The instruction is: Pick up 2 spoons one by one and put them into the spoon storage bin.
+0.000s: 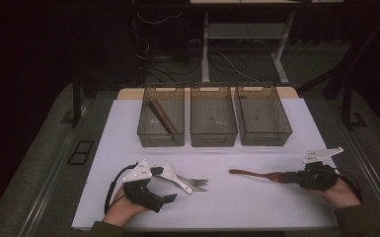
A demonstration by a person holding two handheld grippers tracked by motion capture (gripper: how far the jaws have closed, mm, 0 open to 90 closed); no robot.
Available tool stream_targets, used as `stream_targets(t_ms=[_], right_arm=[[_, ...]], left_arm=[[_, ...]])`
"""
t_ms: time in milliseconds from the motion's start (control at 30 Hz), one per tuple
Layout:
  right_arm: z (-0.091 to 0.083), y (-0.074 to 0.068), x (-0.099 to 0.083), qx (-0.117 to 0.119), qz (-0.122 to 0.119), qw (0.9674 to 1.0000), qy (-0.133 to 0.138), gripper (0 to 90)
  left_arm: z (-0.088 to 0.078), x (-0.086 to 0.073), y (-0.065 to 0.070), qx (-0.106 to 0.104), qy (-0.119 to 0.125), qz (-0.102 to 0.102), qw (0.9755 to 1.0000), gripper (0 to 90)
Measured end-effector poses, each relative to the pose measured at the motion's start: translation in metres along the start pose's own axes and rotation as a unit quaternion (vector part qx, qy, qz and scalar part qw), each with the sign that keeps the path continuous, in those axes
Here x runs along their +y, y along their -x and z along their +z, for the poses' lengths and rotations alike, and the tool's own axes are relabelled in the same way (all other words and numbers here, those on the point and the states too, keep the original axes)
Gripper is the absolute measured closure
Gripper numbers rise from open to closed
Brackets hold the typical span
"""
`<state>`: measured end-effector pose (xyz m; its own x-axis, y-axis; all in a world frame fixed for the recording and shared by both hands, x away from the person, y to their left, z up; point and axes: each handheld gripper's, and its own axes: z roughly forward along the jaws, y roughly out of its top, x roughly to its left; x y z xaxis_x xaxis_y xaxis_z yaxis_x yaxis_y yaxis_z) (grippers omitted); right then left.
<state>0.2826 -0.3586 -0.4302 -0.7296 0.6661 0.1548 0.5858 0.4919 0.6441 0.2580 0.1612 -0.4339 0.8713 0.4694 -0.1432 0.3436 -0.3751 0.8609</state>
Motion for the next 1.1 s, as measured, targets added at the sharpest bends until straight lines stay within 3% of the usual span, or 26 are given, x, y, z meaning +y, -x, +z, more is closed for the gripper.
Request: stream_targets(t_ms=[567, 867, 1100], right_arm=[[-0.005, 0.0, 0.022, -0.019, 0.008, 0.9984, 0.053, 83.3], [-0.01, 0.0, 0.04, -0.03, 0.016, 0.9959, 0.083, 83.3], [-0.013, 0.002, 0.059, -0.052, 0.023, 0.9925, 0.108, 83.4]], left_arm=[[0.004, -0.004, -0.006, 0.007, -0.016, 0.011, 0.9998, 0.0], [0.003, -0.003, -0.005, 0.008, -0.008, 0.006, 0.9999, 0.0], [0.003, -0.003, -0.005, 0.005, -0.005, 0.004, 1.0, 0.0]])
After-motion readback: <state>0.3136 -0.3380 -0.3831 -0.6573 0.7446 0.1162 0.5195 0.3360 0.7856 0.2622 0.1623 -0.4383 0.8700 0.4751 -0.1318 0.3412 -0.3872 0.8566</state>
